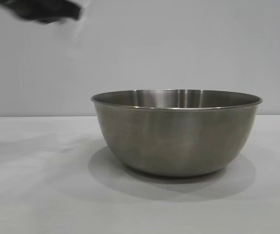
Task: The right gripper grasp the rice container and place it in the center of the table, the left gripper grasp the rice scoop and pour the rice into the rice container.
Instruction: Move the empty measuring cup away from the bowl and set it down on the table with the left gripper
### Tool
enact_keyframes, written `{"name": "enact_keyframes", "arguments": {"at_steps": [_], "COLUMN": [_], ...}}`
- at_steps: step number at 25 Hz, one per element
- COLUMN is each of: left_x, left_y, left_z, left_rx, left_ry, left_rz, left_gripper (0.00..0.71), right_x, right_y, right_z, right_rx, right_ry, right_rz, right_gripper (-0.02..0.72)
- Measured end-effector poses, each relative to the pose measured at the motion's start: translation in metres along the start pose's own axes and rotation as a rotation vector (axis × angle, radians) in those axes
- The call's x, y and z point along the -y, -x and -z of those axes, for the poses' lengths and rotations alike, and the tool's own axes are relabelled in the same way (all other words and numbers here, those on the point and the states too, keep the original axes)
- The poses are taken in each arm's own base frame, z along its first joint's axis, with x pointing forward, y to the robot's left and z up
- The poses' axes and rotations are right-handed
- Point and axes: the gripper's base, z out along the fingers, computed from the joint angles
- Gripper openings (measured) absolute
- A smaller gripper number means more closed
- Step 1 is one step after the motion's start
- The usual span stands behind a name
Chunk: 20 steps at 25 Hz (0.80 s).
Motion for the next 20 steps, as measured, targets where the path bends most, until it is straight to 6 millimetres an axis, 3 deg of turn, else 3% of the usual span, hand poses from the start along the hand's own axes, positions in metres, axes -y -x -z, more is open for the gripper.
{"name": "enact_keyframes", "arguments": {"at_steps": [2, 6, 20], "left_x": [-0.020, -0.024, -0.012], "left_y": [-0.024, -0.059, -0.112], "left_z": [0.014, 0.030, 0.035], "left_rx": [-0.010, -0.103, -0.272], "left_ry": [0.009, -0.041, -0.111], "left_rz": [0.025, 0.027, 0.038], "left_gripper": [0.000, 0.000, 0.000], "right_x": [0.000, 0.000, 0.000], "right_y": [0.000, 0.000, 0.000], "right_z": [0.000, 0.000, 0.000], "right_rx": [0.000, 0.000, 0.000], "right_ry": [0.000, 0.000, 0.000], "right_rz": [0.000, 0.000, 0.000], "right_gripper": [0.384, 0.384, 0.384]}}
